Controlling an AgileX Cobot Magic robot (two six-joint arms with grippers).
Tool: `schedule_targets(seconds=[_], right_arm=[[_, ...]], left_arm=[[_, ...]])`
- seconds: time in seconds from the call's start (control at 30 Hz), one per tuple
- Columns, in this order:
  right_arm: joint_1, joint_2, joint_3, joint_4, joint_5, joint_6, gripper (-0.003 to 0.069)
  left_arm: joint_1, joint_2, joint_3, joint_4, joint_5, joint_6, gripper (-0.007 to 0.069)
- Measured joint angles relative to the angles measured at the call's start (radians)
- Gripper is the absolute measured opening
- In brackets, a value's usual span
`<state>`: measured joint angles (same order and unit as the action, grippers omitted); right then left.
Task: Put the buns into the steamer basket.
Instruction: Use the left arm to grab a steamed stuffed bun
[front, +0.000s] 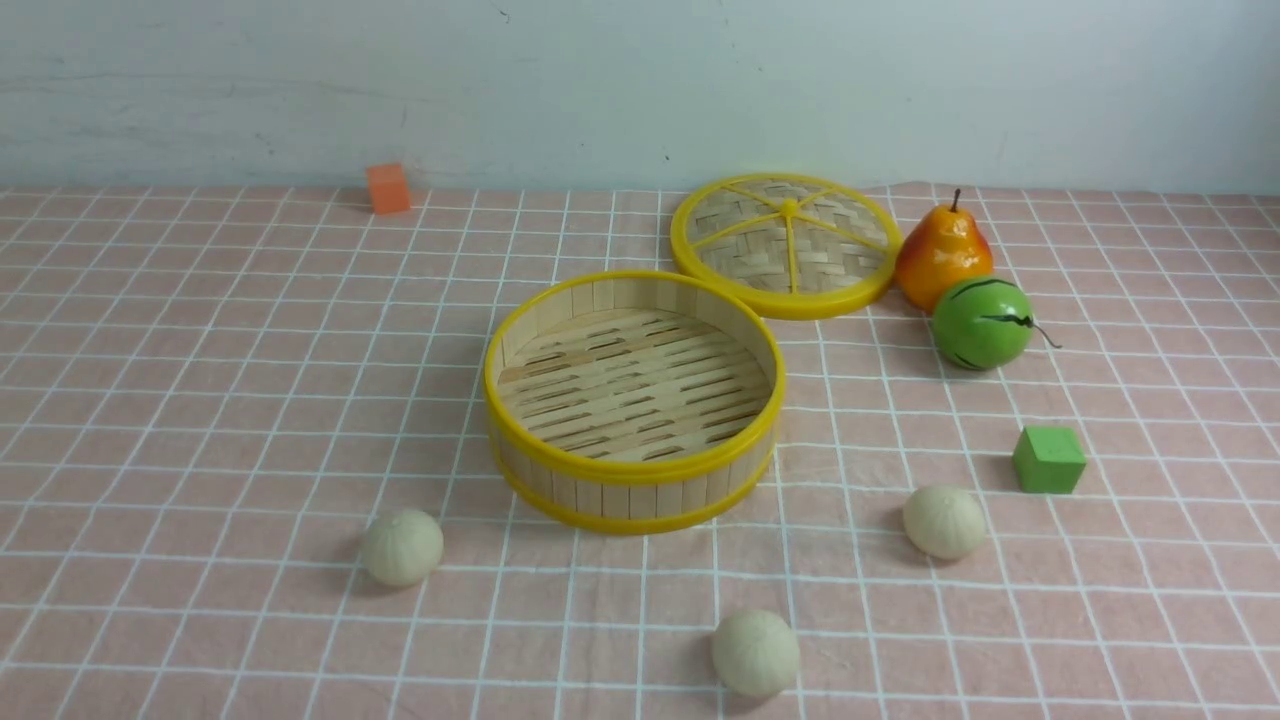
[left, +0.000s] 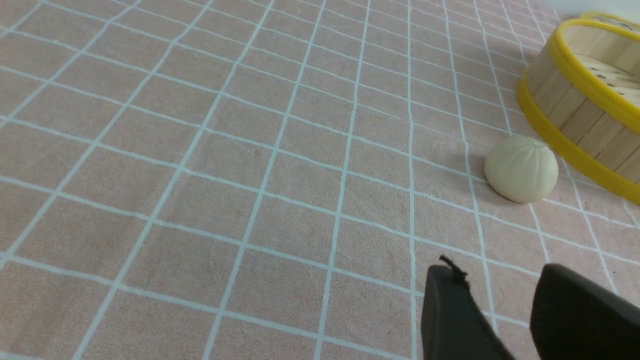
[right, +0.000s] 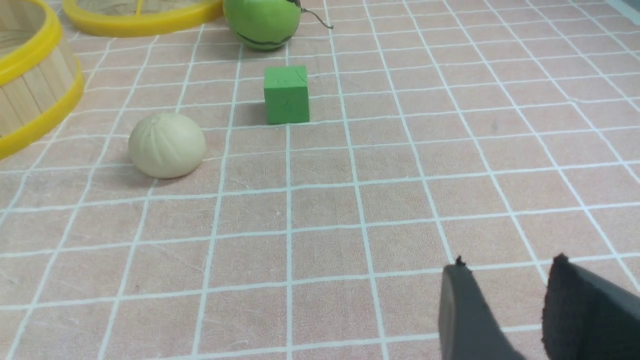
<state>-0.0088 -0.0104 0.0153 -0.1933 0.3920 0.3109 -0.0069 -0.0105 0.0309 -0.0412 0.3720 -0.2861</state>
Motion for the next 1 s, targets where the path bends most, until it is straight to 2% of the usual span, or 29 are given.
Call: schedule_targets(seconds=[0.3,0.43,0.53,0.57,0.6,0.63,0.67,0.73,0.87,1.0], right_arm=[[0.000,0.000,0.000,0.001,0.000,0.000,0.0239],[0.000,0.000,0.000,0.037,-0.009,0.000,0.0239],[0.000,0.000,0.004,0.222,-0.039,0.043,0.0239],[0.000,0.000,0.004,0.237,-0.041,0.054,0.0239],[0.000,0.000,0.007,0.388,-0.049,0.104,0.0239],[0.000,0.000,0.007,0.406,-0.049,0.111,0.0239],[0.000,0.000,0.009,0.531,-0.051,0.161,0.0239],[0.000,0.000,0.009,0.693,-0.049,0.219,0.0239],[0.000,0.000,0.009,0.875,-0.053,0.250,0.0239],[0.000,0.000,0.009,0.891,-0.060,0.252,0.0239]], left_arm=[[0.000,0.000,0.000,0.041,-0.016,0.000,0.0238],[0.000,0.000,0.000,-0.019,-0.035,-0.045,0.0238],[0.000,0.000,0.000,-0.286,-0.069,-0.227,0.0238],[0.000,0.000,0.000,-0.329,-0.073,-0.257,0.0238],[0.000,0.000,0.000,-0.506,-0.087,-0.359,0.0238],[0.000,0.000,0.000,-0.527,-0.090,-0.386,0.0238],[0.000,0.000,0.000,-0.659,-0.098,-0.464,0.0238],[0.000,0.000,0.000,-0.778,-0.105,-0.510,0.0238],[0.000,0.000,0.000,-0.829,-0.113,-0.474,0.0238],[0.000,0.000,0.000,-0.835,-0.113,-0.444,0.0238]])
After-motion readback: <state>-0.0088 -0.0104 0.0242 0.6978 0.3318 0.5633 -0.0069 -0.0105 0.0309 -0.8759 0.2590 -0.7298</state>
